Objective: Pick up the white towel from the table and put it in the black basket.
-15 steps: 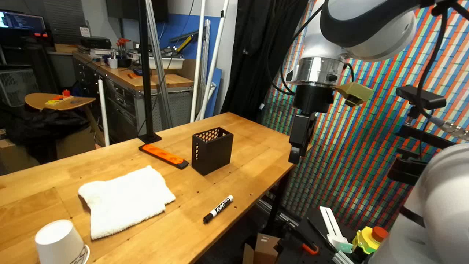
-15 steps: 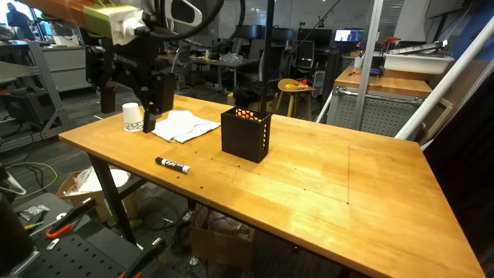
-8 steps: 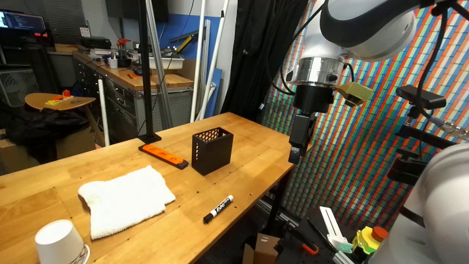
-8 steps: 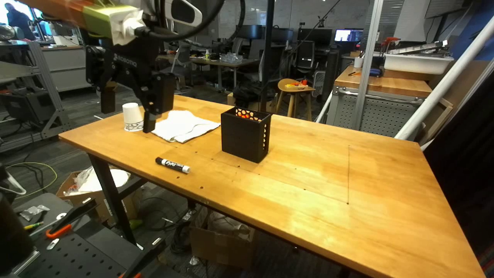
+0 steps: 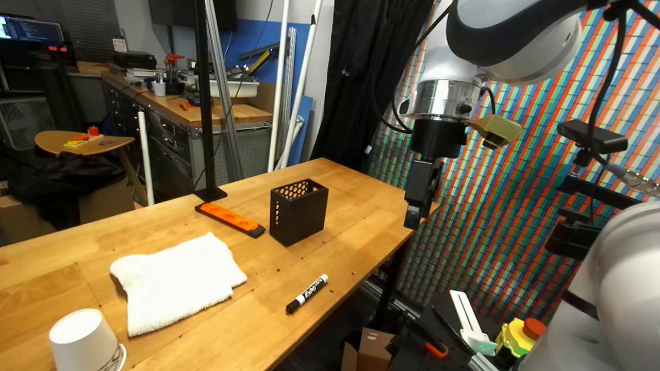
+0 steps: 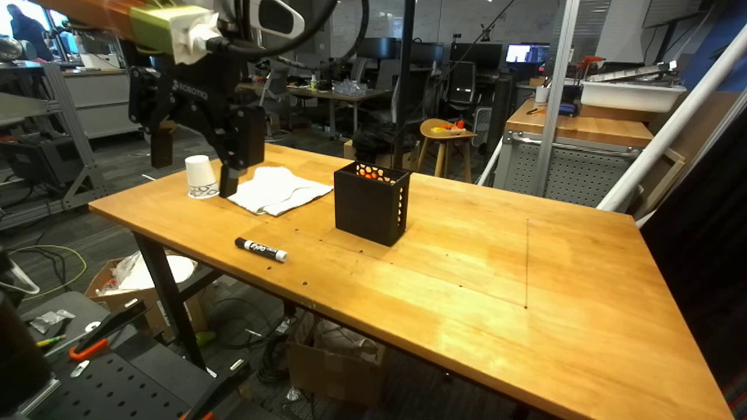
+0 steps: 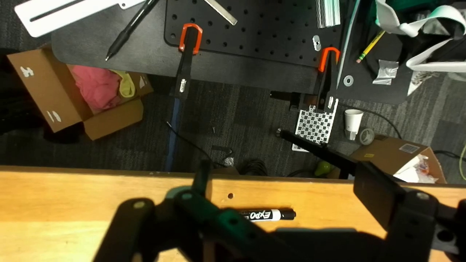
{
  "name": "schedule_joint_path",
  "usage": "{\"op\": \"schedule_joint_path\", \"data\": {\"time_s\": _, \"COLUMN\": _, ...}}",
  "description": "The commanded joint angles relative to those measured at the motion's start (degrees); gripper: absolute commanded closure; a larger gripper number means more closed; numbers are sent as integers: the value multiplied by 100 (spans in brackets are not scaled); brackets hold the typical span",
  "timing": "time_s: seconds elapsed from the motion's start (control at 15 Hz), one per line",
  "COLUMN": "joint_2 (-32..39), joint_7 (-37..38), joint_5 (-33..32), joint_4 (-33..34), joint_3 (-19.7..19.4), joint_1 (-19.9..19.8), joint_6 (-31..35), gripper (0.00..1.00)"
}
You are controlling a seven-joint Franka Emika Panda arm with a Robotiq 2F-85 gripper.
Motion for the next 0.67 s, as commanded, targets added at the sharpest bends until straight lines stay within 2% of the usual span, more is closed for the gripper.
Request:
{"op": "schedule_joint_path", "data": {"time_s": 0.0, "joint_2": 183, "joint_7": 129, "joint_5": 199, "joint_4": 109, "joint_3": 311, "joint_1": 229, "joint_6": 174, "gripper": 0}}
{"op": "schedule_joint_path", "data": {"time_s": 0.27, "joint_2": 441, "joint_7": 232, "joint_5": 358, "joint_4": 237, "joint_3": 759, "joint_1": 624, "joint_6": 523, "gripper": 0}}
{"op": "schedule_joint_path", "data": {"time_s": 0.6, "joint_2": 1103, "joint_7": 356, "joint_5": 342, "joint_4": 589, "joint_3": 1420, "joint_1": 1195, "joint_6": 1417, "gripper": 0}}
